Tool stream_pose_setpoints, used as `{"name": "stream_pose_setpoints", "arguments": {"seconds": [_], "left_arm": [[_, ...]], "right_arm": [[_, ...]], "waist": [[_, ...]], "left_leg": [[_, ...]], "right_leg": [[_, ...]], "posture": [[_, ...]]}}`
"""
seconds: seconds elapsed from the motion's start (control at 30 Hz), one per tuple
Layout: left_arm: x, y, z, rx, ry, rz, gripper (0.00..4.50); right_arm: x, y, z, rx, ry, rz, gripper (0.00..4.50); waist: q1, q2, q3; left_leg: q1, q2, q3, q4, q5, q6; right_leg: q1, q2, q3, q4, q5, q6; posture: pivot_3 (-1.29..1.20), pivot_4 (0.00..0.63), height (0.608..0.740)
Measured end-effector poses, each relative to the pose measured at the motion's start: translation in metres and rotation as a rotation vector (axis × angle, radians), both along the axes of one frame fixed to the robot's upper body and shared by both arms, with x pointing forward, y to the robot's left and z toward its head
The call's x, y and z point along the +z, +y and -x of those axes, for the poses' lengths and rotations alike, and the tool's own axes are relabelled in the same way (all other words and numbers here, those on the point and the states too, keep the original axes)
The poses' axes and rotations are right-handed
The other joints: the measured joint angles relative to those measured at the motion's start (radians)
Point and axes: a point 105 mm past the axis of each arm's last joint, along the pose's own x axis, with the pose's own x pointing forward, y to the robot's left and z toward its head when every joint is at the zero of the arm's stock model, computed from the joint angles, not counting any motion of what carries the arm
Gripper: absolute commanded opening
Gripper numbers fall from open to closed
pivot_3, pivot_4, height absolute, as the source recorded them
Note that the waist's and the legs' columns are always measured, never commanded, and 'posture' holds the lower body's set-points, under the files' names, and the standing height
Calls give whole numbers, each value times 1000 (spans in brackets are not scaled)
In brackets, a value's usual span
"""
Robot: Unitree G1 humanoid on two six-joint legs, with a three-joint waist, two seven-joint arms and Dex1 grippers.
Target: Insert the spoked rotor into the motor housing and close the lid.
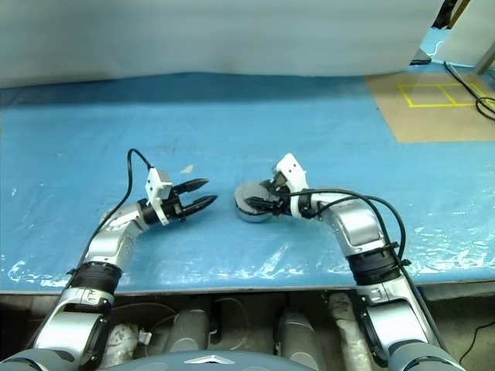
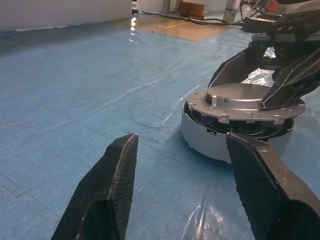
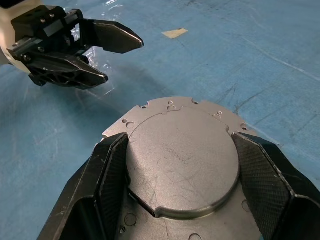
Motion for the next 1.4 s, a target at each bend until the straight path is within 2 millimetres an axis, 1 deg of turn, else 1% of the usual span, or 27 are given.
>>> {"name": "stream_pose_setpoints", "arguments": {"seconds": [0.13,0.33,0.6,0.8,1.13,1.4], "left_arm": [[0,0,0,0,0,0,2997],[1,-1,0,-2,-3,0,2997],[1,-1,0,-2,-3,1,2997],[1,-1,0,-2,-2,1,2997],[1,-1,0,-2,-2,2,2997],[1,-1,0,-2,-2,2,2997]], "right_arm": [[0,1,0,5,-10,7,2956],[-3,10,-3,-6,-67,44,2956],[-8,6,-6,-3,-100,78,2956],[-6,1,-5,-3,-71,51,2956],[-4,3,-1,15,-69,47,2956],[-9,2,-1,18,-109,93,2956]], "waist": [[-1,0,0],[-2,0,0],[-1,0,0],[1,0,0],[0,0,0],[0,0,0]], "left_leg": [[0,0,0,-1,0,0],[0,0,0,-1,0,0],[0,0,0,-1,0,0],[0,0,0,0,0,0],[0,0,0,-1,0,0],[0,0,0,-1,0,0]], "right_leg": [[-1,0,0,0,0,0],[-1,0,0,0,0,0],[0,0,0,0,0,0],[0,0,0,0,0,0],[0,0,0,0,0,0],[0,0,0,0,0,0]], "posture": [[0,150,740],[0,150,740],[0,150,740],[0,150,740],[0,150,740],[0,150,740]]}}
